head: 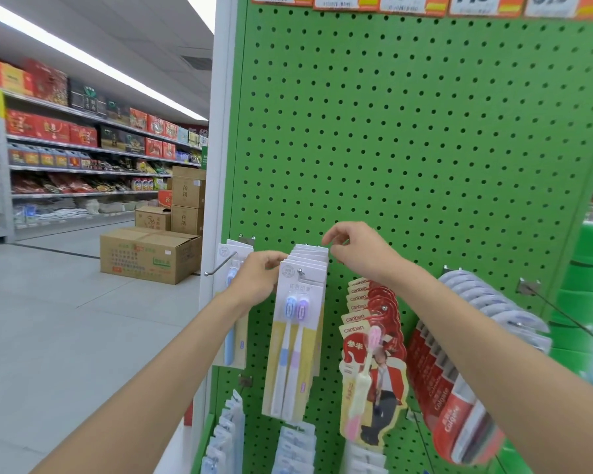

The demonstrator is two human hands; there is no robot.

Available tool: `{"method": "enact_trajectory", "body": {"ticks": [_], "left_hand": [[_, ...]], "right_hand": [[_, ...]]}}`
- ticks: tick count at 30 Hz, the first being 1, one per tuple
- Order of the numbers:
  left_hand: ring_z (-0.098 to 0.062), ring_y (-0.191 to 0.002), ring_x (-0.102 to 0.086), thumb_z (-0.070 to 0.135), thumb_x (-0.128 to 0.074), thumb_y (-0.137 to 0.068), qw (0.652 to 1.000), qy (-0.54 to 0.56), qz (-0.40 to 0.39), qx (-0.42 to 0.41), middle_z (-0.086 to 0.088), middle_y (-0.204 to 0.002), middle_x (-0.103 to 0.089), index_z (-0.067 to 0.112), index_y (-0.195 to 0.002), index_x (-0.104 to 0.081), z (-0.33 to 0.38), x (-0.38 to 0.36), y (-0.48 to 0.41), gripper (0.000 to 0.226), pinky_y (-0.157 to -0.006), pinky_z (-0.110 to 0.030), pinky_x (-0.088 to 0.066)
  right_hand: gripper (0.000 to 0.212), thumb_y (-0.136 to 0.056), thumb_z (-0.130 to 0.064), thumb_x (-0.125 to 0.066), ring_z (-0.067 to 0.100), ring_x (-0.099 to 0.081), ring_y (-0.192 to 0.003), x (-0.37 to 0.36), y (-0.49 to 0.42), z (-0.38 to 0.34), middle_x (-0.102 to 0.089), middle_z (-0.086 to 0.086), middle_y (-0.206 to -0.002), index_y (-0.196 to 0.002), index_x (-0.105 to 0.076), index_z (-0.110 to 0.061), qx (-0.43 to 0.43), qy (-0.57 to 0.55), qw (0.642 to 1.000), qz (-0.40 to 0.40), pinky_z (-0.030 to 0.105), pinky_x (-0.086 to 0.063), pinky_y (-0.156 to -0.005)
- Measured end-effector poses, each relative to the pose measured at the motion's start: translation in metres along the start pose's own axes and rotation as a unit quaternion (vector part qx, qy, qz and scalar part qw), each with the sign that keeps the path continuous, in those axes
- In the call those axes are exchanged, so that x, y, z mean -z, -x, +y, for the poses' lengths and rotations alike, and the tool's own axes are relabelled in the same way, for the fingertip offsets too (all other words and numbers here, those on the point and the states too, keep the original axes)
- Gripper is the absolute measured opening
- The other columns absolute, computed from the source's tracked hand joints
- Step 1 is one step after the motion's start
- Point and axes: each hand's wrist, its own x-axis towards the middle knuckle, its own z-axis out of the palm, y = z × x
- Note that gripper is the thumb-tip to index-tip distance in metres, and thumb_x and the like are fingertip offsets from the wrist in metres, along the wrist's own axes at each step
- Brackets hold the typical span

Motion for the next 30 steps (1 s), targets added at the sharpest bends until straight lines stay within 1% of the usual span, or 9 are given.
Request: {"method": "enact_trajectory", "body": {"ticks": [2,4,8,10,12,14,19,24,30], "left_hand": [[-0.015,-0.092,-0.070,0.007,-0.057,-0.097,1.000,0.007,0.004,-0.002,0.000,-0.105,-0.074,0.017,-0.103,-0.071,0.000,0.002,-0.002,0.019,-0.075,-0.027,-0.057],[-0.012,-0.091,-0.065,0.006,-0.055,-0.098,0.999,-0.003,0.053,-0.012,0.000,-0.109,-0.069,0.016,-0.106,-0.069,0.001,0.004,-0.007,0.019,-0.067,-0.018,-0.053],[-0.004,-0.086,-0.058,0.008,-0.054,-0.099,0.996,-0.018,0.089,-0.017,-0.003,-0.114,-0.062,0.013,-0.120,-0.063,0.005,0.004,-0.019,0.023,-0.056,-0.007,-0.047],[-0.008,-0.090,-0.061,0.010,-0.059,-0.097,0.997,-0.032,0.065,-0.017,-0.003,-0.111,-0.067,0.016,-0.112,-0.066,0.005,0.003,-0.025,0.018,-0.072,-0.017,-0.053],[-0.017,-0.100,-0.065,0.011,-0.068,-0.090,0.999,-0.032,0.044,-0.002,-0.001,-0.104,-0.070,0.021,-0.098,-0.068,0.006,0.002,-0.028,0.012,-0.092,-0.042,-0.053],[-0.021,-0.100,-0.066,0.010,-0.073,-0.085,0.999,-0.038,0.037,0.004,-0.002,-0.099,-0.071,0.023,-0.090,-0.067,0.007,0.001,-0.030,0.015,-0.094,-0.049,-0.052],[-0.017,-0.091,-0.064,0.004,-0.075,-0.081,0.998,-0.044,0.050,-0.013,0.001,-0.090,-0.070,0.020,-0.082,-0.068,0.001,-0.002,-0.034,0.017,-0.089,-0.038,-0.053],[-0.010,-0.079,-0.060,0.009,-0.068,-0.090,0.993,0.002,0.115,-0.026,0.004,-0.084,-0.066,0.020,-0.084,-0.066,0.003,-0.007,-0.033,0.012,-0.068,-0.021,-0.046],[-0.005,-0.078,-0.058,0.010,-0.067,-0.091,0.985,-0.008,0.167,-0.045,0.005,-0.084,-0.066,0.015,-0.090,-0.068,-0.001,-0.010,-0.022,0.005,-0.069,-0.017,-0.045]], "right_hand": [[0.022,-0.096,-0.008,-0.052,0.014,-0.058,-0.076,0.000,0.000,0.002,-0.061,-0.001,-0.097,-0.113,-0.063,-0.017,0.014,0.026,1.000,0.000,0.025,-0.050,-0.065],[0.021,-0.096,-0.012,-0.057,0.021,-0.064,-0.089,-0.002,0.000,0.003,-0.062,-0.002,-0.101,-0.116,-0.063,-0.017,0.021,0.033,0.999,-0.020,0.029,-0.053,-0.075],[0.016,-0.095,-0.014,-0.059,0.022,-0.064,-0.095,-0.008,-0.004,0.004,-0.067,0.002,-0.099,-0.108,-0.067,-0.016,0.031,0.029,0.999,-0.026,0.034,-0.055,-0.083],[0.012,-0.094,-0.013,-0.061,0.022,-0.066,-0.092,-0.009,-0.006,0.006,-0.069,0.002,-0.096,-0.101,-0.070,-0.016,0.031,0.027,0.999,-0.029,0.037,-0.056,-0.085],[0.010,-0.093,-0.012,-0.063,0.021,-0.067,-0.090,-0.009,-0.008,0.007,-0.071,0.002,-0.094,-0.097,-0.072,-0.016,0.032,0.025,0.998,-0.037,0.038,-0.056,-0.084],[0.009,-0.092,-0.013,-0.064,0.019,-0.067,-0.088,-0.008,-0.009,0.009,-0.072,0.002,-0.093,-0.097,-0.072,-0.015,0.035,0.025,0.998,-0.045,0.037,-0.057,-0.084],[0.011,-0.093,-0.013,-0.063,0.019,-0.069,-0.084,-0.009,-0.010,0.012,-0.074,0.004,-0.089,-0.099,-0.073,-0.013,0.033,0.017,0.998,-0.045,0.038,-0.058,-0.081],[0.011,-0.092,-0.012,-0.063,0.024,-0.069,-0.083,-0.010,-0.008,0.013,-0.073,0.005,-0.084,-0.094,-0.073,-0.014,0.039,0.017,0.998,-0.036,0.042,-0.058,-0.079],[0.014,-0.093,-0.009,-0.061,0.022,-0.067,-0.077,-0.011,-0.007,0.014,-0.073,0.004,-0.084,-0.095,-0.073,-0.015,0.038,0.025,0.999,-0.025,0.041,-0.057,-0.075]]}}
